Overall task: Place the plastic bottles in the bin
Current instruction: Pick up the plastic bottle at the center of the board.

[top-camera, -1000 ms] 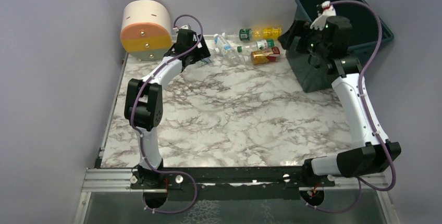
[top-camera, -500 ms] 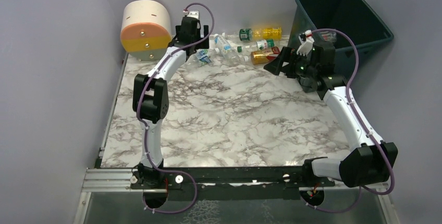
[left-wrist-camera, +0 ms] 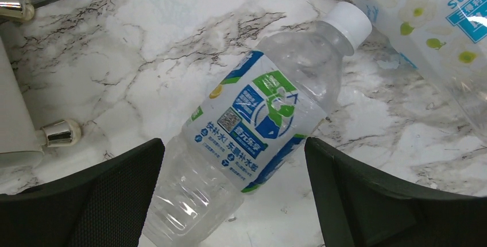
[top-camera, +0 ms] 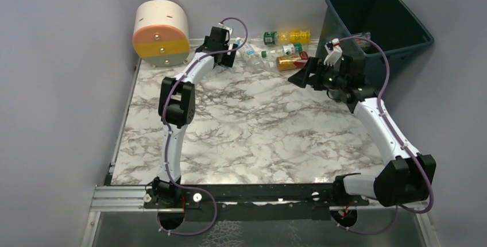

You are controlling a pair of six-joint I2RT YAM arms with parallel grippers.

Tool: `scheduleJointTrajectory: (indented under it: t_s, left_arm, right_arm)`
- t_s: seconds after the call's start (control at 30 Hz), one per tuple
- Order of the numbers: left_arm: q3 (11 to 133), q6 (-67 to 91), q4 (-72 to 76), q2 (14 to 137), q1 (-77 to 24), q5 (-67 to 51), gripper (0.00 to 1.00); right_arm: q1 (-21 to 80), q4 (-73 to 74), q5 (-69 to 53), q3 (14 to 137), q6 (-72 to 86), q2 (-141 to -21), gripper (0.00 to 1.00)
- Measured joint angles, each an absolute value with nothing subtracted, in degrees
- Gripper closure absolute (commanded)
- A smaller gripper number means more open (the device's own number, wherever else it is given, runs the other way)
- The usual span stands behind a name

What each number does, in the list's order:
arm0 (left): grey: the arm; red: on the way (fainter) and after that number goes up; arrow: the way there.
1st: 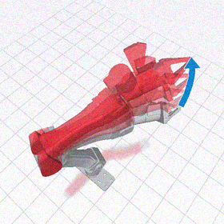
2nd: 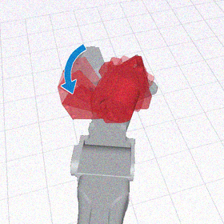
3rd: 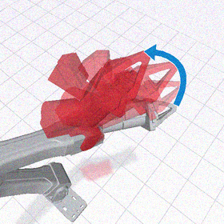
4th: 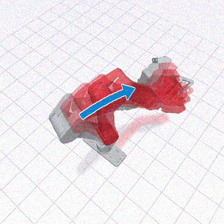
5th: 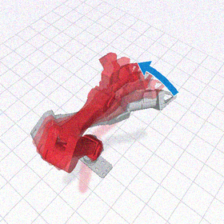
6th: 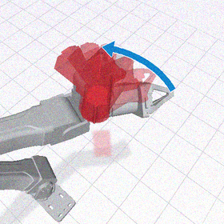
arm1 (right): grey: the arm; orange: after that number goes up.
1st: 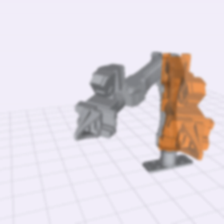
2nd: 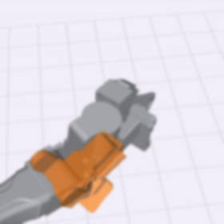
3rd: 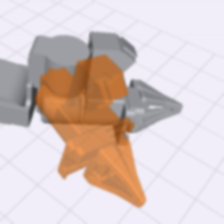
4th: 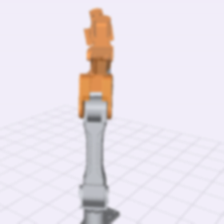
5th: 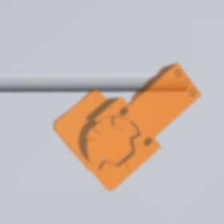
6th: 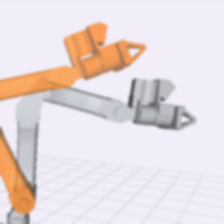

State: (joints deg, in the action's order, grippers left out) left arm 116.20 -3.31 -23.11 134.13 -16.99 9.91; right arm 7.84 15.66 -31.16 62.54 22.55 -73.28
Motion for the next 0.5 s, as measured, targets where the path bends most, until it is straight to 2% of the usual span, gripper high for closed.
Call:
scheduleJointTrajectory:
  t_s: [0.3, 0.5]
  left_arm:
    - [115.3, -3.5, -23.7, 134.2, -17.0, 8.3, 0.01]
    - [110.5, -2.1, -24.3, 133.0, -17.0, 5.9, 0.01]
  right_arm:
    - [7.9, 14.0, -31.9, 60.8, 22.8, -73.3, 0.02]
    - [7.9, 13.4, -32.4, 59.6, 23.0, -72.9, 0.02]
